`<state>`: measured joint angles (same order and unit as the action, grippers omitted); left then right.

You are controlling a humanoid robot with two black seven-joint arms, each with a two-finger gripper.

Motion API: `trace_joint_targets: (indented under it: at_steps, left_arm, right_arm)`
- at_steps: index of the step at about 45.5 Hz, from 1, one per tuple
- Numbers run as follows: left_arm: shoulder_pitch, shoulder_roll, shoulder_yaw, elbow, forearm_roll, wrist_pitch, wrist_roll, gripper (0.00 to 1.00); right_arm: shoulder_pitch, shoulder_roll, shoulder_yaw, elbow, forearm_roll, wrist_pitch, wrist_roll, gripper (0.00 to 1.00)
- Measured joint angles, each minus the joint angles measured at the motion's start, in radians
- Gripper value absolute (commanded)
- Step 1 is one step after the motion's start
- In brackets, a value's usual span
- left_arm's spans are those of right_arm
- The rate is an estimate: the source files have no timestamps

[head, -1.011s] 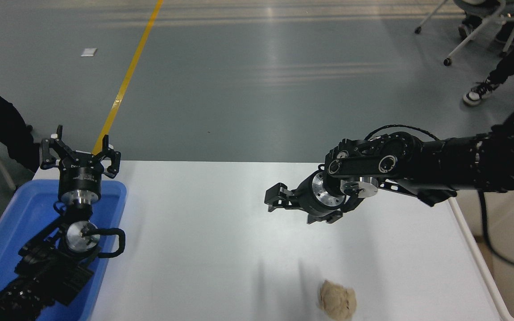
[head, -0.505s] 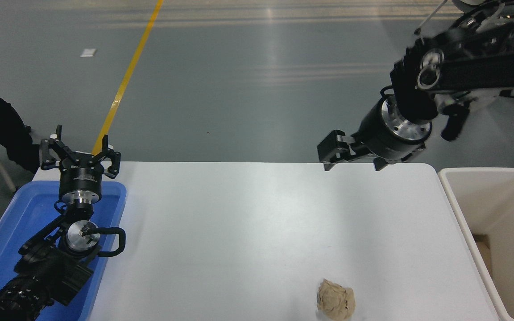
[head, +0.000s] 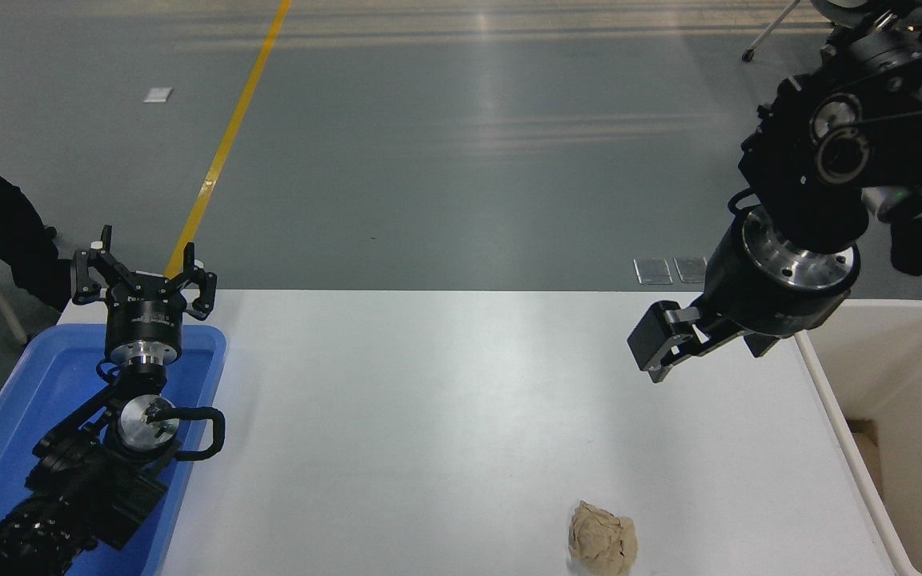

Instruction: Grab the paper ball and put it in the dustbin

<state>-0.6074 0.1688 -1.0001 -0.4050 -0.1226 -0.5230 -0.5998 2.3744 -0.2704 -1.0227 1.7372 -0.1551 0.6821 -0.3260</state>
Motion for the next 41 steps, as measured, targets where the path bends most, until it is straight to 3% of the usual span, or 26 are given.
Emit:
trace_joint_targets:
  at_steps: [16,41]
  left_arm:
    - [0.000,0.000,0.000,0.000,0.000,0.000,0.000,0.99]
    - [0.000,0.001,0.001,0.000,0.000,-0.002,0.000,0.99]
  right_arm:
    - [-0.228,0.104,-0.006,-0.004,-0.087,-0.090,-0.001,1.00]
    - [-0.675,0.158,0.137,-0.207,-0.165,-0.285,-0.002,1.00]
